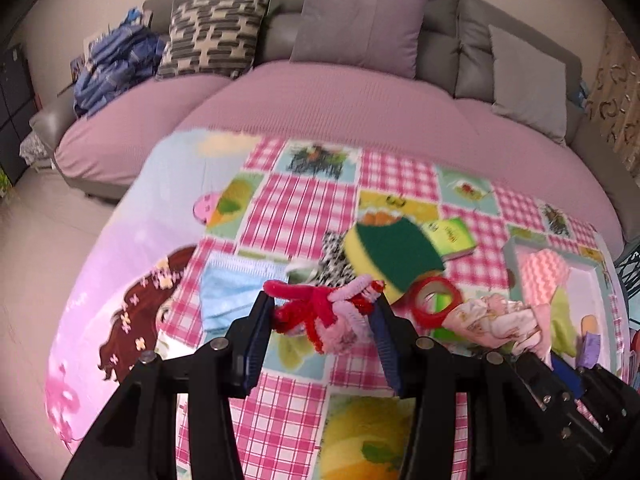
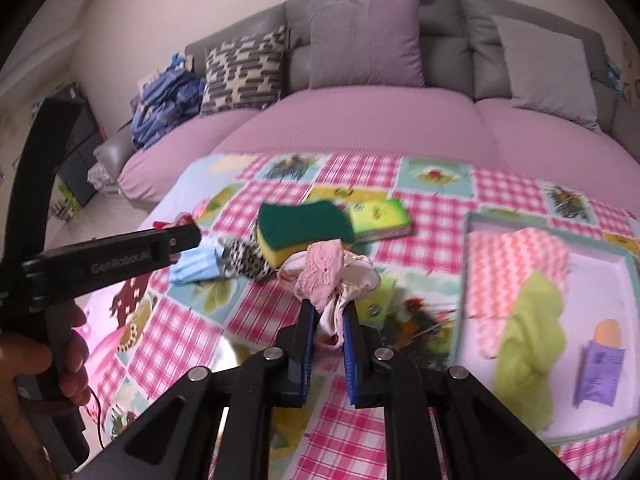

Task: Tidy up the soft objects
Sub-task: 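Grasp the pink scrunchie with the right tool while the left tool grasps the red-white hair tie, then carry scrunchie and hair tie into the white tray and open both tools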

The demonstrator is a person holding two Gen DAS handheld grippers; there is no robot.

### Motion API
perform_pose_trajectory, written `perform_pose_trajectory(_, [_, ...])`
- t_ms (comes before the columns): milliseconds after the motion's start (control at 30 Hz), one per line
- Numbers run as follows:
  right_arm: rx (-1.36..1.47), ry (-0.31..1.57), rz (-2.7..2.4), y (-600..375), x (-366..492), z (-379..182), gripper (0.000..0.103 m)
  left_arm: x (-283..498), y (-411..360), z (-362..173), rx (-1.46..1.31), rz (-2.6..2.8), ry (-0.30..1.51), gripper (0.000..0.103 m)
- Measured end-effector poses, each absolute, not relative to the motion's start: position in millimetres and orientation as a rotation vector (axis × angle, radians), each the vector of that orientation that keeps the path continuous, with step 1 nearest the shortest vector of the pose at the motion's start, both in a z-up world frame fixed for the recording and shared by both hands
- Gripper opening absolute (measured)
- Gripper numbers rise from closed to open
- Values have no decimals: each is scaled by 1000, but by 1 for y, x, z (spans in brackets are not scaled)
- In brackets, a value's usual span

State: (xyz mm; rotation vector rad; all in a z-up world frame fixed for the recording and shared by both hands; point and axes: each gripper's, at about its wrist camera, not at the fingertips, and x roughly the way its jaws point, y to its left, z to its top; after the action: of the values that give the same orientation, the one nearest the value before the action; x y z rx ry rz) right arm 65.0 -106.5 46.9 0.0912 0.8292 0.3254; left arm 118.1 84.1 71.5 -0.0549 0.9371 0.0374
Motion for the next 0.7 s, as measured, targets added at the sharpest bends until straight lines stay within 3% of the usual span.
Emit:
perform_pose_trajectory(300, [173,761,172,-171,65,75,14,117,41,94,4,-47,875,50])
perform_pose_trajectory(700, [254,757,-77,-276,64,71,14,116,-53,98,75,-212,847,50])
